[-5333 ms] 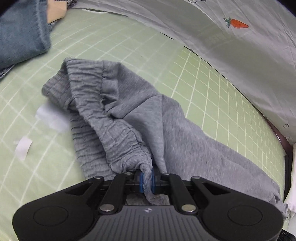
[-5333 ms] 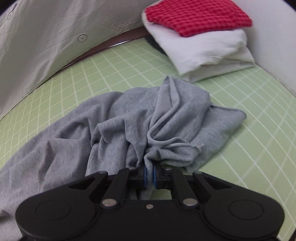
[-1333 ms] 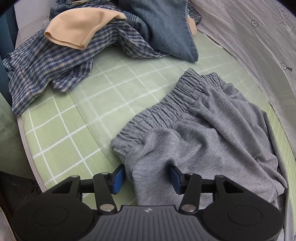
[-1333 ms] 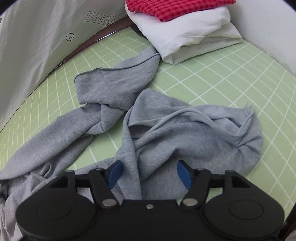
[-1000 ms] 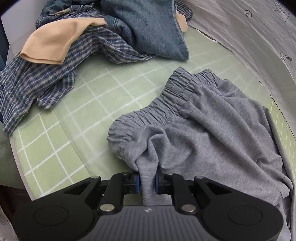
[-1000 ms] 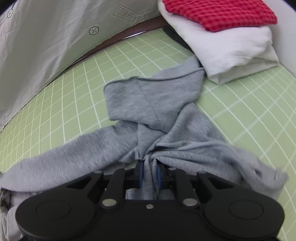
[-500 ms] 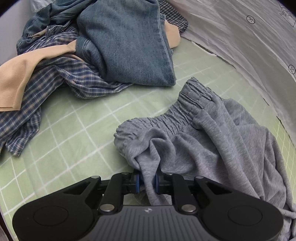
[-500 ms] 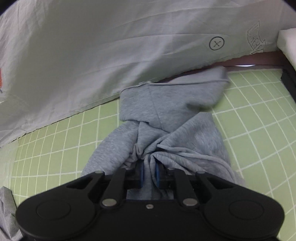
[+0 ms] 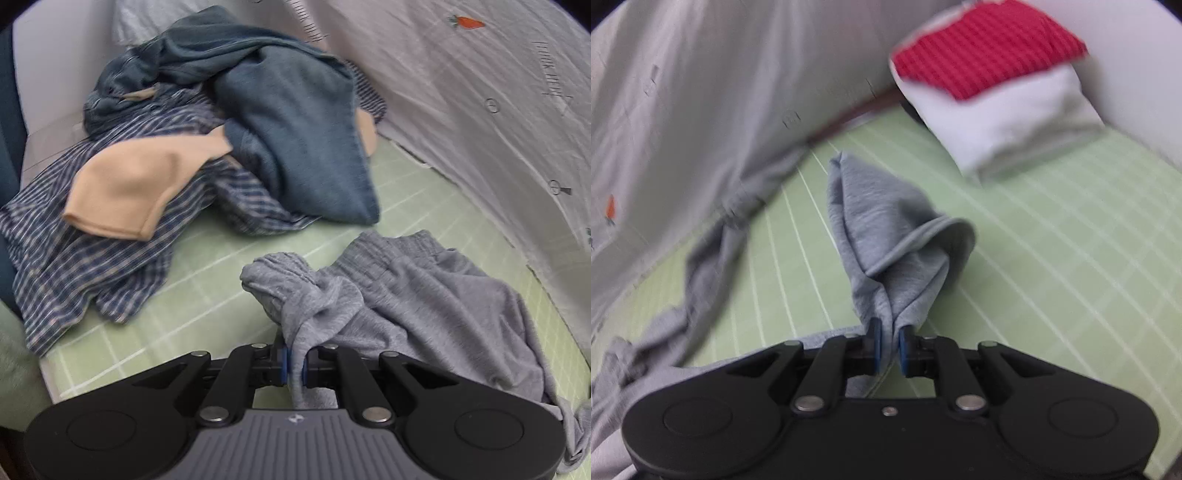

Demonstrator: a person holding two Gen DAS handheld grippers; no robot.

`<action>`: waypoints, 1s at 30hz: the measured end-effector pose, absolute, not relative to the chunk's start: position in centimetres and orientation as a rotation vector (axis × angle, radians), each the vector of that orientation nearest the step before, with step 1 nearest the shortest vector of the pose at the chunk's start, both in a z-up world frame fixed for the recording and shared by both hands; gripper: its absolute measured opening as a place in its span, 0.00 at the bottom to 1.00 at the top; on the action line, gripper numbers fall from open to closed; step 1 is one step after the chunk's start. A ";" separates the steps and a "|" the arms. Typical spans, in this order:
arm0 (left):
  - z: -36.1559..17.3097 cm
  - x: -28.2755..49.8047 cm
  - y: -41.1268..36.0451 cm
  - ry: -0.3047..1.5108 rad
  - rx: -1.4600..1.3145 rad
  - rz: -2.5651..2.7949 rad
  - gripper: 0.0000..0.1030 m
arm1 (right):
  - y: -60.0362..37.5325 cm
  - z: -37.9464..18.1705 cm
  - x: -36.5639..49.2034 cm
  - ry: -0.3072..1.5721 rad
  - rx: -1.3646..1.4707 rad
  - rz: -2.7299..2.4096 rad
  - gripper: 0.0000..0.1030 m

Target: Fold clothes

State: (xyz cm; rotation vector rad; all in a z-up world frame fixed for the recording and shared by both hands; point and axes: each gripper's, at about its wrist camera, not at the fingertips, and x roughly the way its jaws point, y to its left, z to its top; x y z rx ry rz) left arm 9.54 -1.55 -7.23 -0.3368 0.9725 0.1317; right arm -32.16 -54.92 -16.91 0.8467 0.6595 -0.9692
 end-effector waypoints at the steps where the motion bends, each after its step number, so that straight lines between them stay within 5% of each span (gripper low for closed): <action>1: -7.6 9.1 -0.8 0.988 -0.363 0.157 0.07 | -54.3 -18.2 -33.2 0.680 0.908 -0.976 0.12; 3: -8.0 8.3 0.3 1.009 -0.406 0.191 0.09 | -53.3 -19.0 -34.6 0.651 0.985 -0.989 0.24; 6: -7.8 7.1 0.6 1.015 -0.364 0.204 0.16 | -53.4 -18.7 -35.1 0.602 1.019 -1.015 0.59; 13: -5.1 5.2 -0.5 0.952 -0.235 0.206 0.49 | -54.7 -18.1 -37.7 0.520 1.043 -1.081 0.72; 18: -4.1 4.1 -3.1 0.923 -0.175 0.159 0.56 | -56.5 -18.5 -39.8 0.447 1.126 -1.125 0.77; 20: -4.1 3.5 -4.7 0.924 -0.149 0.125 0.58 | -57.4 -18.4 -40.2 0.445 1.115 -1.117 0.56; 21: -4.3 3.0 -5.8 0.927 -0.136 0.106 0.58 | -57.8 -18.3 -40.4 0.444 1.110 -1.113 0.27; 22: -4.5 2.5 -7.0 0.934 -0.123 0.084 0.58 | -58.2 -18.0 -40.4 0.461 1.085 -1.098 0.10; 30: -7.2 -3.0 -17.0 1.006 0.021 -0.167 0.59 | -57.0 -8.9 -44.7 0.389 0.660 -1.107 0.04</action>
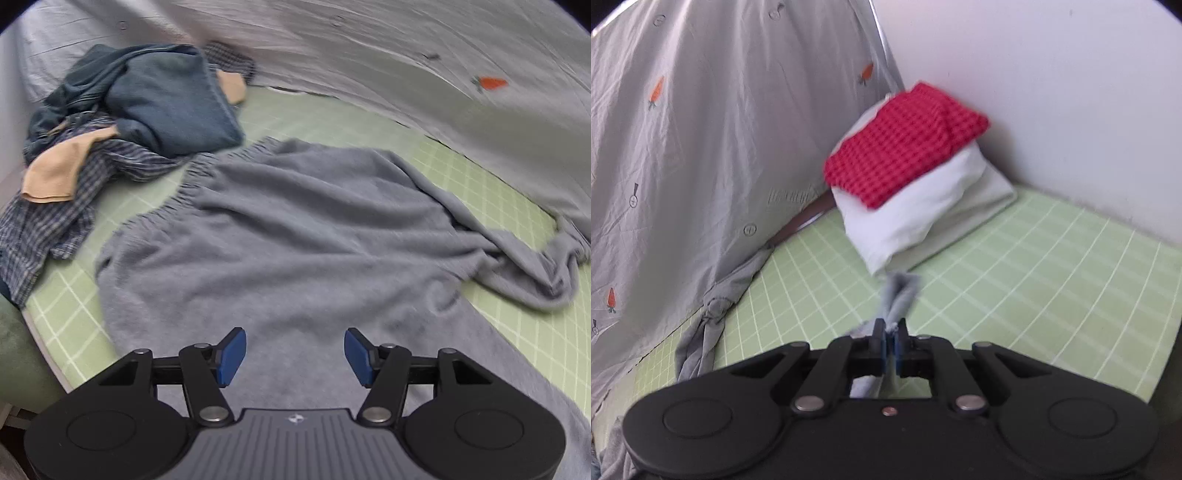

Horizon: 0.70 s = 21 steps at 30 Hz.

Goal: Fold clothes
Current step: 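Release both garments and spread the sweatpants flat on the mat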

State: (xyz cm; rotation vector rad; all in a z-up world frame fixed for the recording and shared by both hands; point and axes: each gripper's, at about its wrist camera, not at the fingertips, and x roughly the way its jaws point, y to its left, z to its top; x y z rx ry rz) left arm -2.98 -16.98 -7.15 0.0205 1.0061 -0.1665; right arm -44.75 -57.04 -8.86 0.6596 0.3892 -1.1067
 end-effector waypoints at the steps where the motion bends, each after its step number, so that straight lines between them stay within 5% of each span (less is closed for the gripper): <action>1: -7.7 -3.8 -18.1 1.021 0.043 -0.193 0.59 | -57.2 -8.9 -45.7 0.423 0.646 -1.122 0.04; 6: -9.8 -6.9 -22.4 1.095 0.160 -0.248 0.60 | -59.2 -15.0 -49.2 0.809 0.661 -1.185 0.10; 9: -10.3 -8.2 -23.3 1.116 0.149 -0.237 0.63 | -59.8 -15.3 -50.5 0.793 0.665 -1.149 0.56; 11: -10.5 -8.9 -24.0 1.123 0.136 -0.226 0.67 | -60.4 -14.8 -50.2 0.775 0.618 -1.104 0.58; 15: -10.7 -9.9 -25.6 1.124 0.168 -0.219 0.74 | -62.3 -14.9 -47.7 0.779 0.541 -0.987 0.95; 21: -11.7 -11.0 -27.9 1.159 0.219 -0.225 0.75 | -65.4 -16.6 -44.4 0.785 0.561 -0.897 0.86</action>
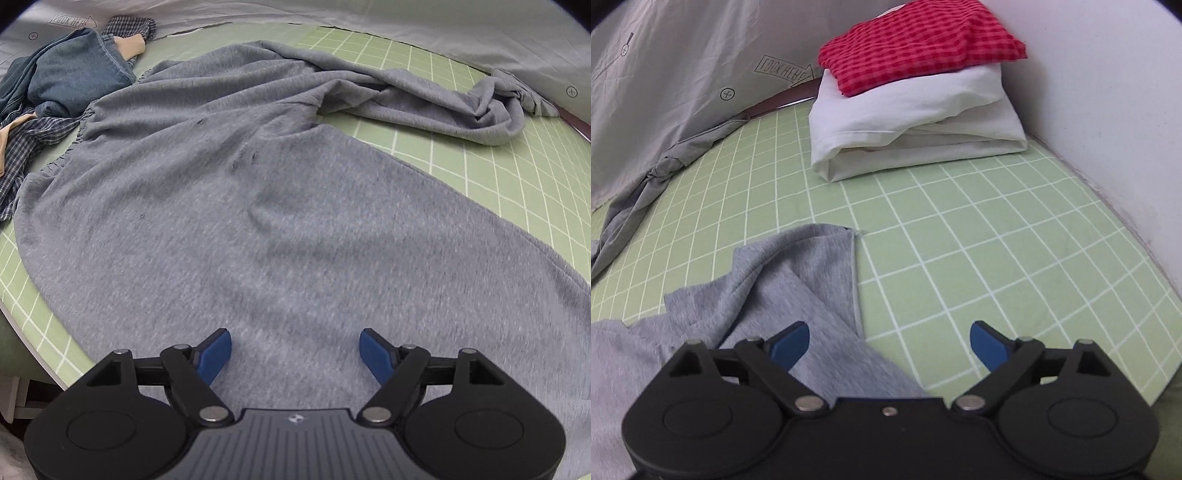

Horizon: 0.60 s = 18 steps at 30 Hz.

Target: Fold clothes

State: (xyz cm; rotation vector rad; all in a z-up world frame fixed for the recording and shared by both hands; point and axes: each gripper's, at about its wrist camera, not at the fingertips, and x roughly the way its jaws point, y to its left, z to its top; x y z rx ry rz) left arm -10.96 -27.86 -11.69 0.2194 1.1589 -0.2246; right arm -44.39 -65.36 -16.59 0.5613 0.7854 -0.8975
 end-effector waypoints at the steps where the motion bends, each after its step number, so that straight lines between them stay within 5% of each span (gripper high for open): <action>1: -11.7 -11.1 -28.1 1.154 0.227 -0.223 0.77 | -65.9 -16.8 -43.9 0.780 0.566 -0.887 0.82; 6: -11.8 -11.3 -28.9 1.136 0.254 -0.201 0.83 | -68.2 -17.8 -40.9 0.811 0.532 -0.811 0.59; 14: -12.2 -11.4 -28.4 1.146 0.202 -0.122 0.93 | -69.2 -18.3 -38.1 0.893 0.422 -0.708 0.45; 16: -12.2 -11.4 -28.3 1.150 0.184 -0.105 0.95 | -69.4 -18.2 -37.6 0.917 0.384 -0.657 0.01; 18: -12.3 -11.4 -28.2 1.154 0.166 -0.085 0.97 | -69.6 -18.0 -37.1 0.945 0.320 -0.638 0.02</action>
